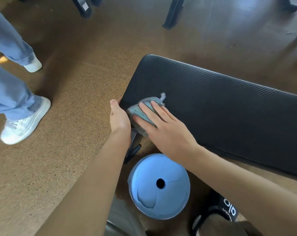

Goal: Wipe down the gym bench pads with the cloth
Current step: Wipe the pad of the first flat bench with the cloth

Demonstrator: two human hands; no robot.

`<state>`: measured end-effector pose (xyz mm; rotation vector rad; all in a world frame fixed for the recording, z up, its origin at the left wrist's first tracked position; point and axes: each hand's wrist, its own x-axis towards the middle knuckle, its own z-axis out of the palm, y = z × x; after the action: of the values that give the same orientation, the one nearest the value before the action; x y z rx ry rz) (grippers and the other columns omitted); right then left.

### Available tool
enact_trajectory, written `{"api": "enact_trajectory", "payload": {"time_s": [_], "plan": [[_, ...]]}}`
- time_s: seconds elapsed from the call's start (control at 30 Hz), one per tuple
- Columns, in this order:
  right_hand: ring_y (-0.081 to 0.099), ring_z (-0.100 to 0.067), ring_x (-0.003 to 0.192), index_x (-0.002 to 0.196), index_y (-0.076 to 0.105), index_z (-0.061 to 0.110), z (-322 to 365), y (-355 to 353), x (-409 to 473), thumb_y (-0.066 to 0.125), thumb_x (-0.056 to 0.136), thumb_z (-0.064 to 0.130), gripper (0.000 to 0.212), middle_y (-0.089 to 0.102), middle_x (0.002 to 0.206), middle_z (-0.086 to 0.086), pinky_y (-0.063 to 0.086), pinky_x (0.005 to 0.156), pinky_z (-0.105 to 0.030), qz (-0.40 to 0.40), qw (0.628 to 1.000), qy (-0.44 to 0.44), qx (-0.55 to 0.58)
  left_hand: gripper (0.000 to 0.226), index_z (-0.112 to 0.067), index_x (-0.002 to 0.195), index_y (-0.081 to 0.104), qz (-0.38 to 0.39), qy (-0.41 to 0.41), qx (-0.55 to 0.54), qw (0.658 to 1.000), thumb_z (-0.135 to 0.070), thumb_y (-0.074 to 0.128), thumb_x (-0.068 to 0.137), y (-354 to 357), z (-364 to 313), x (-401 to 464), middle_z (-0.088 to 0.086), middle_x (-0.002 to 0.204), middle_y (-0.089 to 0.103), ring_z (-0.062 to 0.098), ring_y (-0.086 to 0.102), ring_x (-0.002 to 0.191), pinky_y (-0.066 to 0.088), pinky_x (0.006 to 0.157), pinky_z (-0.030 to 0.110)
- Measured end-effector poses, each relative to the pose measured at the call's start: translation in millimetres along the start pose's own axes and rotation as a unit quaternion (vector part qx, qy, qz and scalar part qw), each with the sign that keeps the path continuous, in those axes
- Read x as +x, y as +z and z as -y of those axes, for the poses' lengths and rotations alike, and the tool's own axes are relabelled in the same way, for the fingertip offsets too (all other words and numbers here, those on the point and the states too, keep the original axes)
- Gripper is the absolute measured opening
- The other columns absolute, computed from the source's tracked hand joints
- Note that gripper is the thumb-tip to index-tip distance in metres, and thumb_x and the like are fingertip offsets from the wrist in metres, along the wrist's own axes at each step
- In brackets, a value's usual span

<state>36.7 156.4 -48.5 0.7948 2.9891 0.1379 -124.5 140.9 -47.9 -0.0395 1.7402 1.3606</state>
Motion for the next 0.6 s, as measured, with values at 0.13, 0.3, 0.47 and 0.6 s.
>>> {"api": "enact_trajectory", "payload": {"time_s": [0.13,0.3,0.47,0.6], "plan": [[0.014,-0.038,0.157,0.164,0.005,0.024,-14.8,4.6,-45.4,0.063,0.094,0.011,0.091,0.015,0.171,-0.012,0.008,0.127,-0.047,0.013,0.999,0.026,0.013,0.058,-0.022,0.147,0.053,-0.069,-0.009,-0.038,0.997,-0.053,0.030,0.104,15.3,-1.4,2.5,0.002,0.145,0.058,0.027,0.053,0.133,0.035,0.119,0.042],[0.019,-0.028,0.157,0.161,0.029,0.027,-33.1,-7.0,10.8,0.023,0.108,0.040,0.055,0.024,0.170,-0.003,0.017,0.129,-0.044,0.002,0.992,0.061,0.114,0.046,-0.014,0.122,0.068,-0.161,0.014,-0.088,0.983,-0.036,0.033,0.101,32.5,0.7,12.8,0.008,0.125,0.067,0.029,0.064,0.109,0.051,0.103,0.042],[0.009,-0.027,0.159,0.163,0.024,0.031,-73.5,-11.8,89.9,0.019,0.110,0.037,0.053,0.013,0.173,-0.001,0.006,0.129,-0.042,0.019,0.979,0.138,0.148,0.033,-0.017,0.090,0.061,-0.209,0.029,-0.088,0.974,-0.031,0.034,0.103,38.3,0.0,12.0,-0.001,0.097,0.064,0.022,0.062,0.092,0.047,0.085,0.031],[0.012,-0.030,0.159,0.163,0.024,0.027,-137.9,-1.1,71.1,0.004,0.099,0.043,0.069,0.015,0.172,-0.006,0.009,0.129,-0.043,0.036,0.957,0.252,0.141,0.036,-0.019,0.090,0.065,-0.200,0.035,-0.075,0.976,-0.029,0.033,0.103,37.5,-0.4,10.0,-0.004,0.092,0.065,0.019,0.064,0.091,0.050,0.083,0.032]]}}
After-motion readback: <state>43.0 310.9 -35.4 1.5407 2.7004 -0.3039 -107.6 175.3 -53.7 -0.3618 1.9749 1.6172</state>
